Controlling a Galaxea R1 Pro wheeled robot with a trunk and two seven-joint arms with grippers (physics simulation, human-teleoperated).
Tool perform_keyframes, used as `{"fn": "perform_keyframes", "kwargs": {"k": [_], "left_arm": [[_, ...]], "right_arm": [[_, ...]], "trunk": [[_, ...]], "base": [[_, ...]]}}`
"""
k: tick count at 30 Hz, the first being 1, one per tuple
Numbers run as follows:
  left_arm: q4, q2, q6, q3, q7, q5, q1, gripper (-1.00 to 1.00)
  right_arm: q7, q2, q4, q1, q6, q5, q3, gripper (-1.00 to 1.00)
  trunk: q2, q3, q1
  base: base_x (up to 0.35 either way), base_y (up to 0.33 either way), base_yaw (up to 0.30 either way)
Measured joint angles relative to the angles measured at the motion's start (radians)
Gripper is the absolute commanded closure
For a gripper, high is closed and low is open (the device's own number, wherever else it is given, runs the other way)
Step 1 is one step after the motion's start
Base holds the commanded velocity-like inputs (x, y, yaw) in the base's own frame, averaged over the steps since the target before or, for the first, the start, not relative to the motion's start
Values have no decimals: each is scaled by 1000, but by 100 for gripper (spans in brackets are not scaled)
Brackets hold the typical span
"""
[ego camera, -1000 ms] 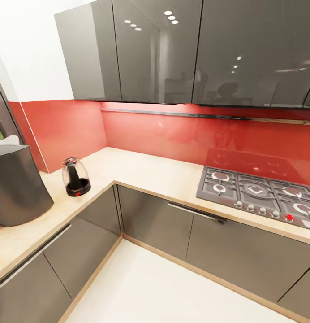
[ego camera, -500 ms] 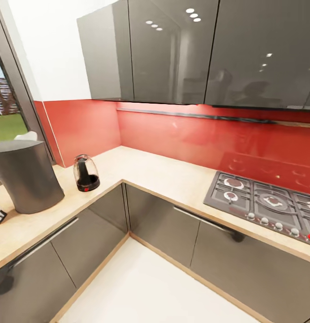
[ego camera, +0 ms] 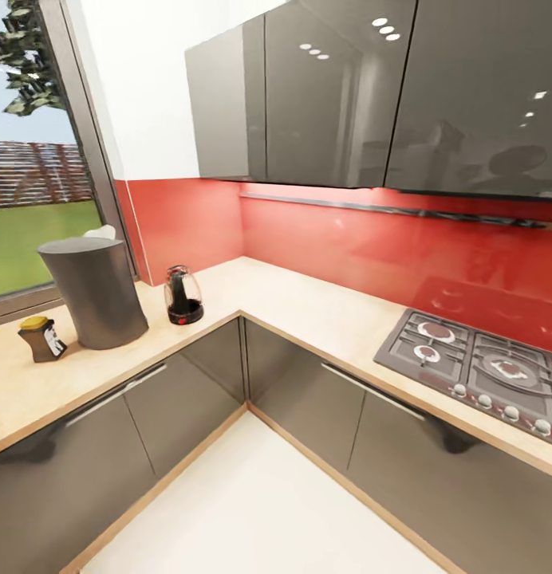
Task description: Set up a coffee station on the kitchen countertop: keep the coffee maker on the countertop, move the bottle of coffee from the kitchen shelf to the counter next to the coffee maker, place a paper coffee filter on top of the coffee maker, put the saucer next to the coffee maker with the coffee cup on the saucer, and place the electric kettle next to the coffee maker.
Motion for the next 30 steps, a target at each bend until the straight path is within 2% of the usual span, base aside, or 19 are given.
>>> {"fn": "perform_keyframes", "kwargs": {"k": [20, 30], "left_arm": [[1, 0, 0, 4, 0, 0, 0, 100], [1, -1, 0, 2, 0, -7, 1, 100]], "right_arm": [[0, -1, -1, 0, 1, 0, 0, -100], [0, 0, -1, 0, 2, 1, 0, -100]], "trunk": [[0, 1, 0], [0, 1, -1]], "base": [[-8, -8, 279], [154, -191, 275]]}}
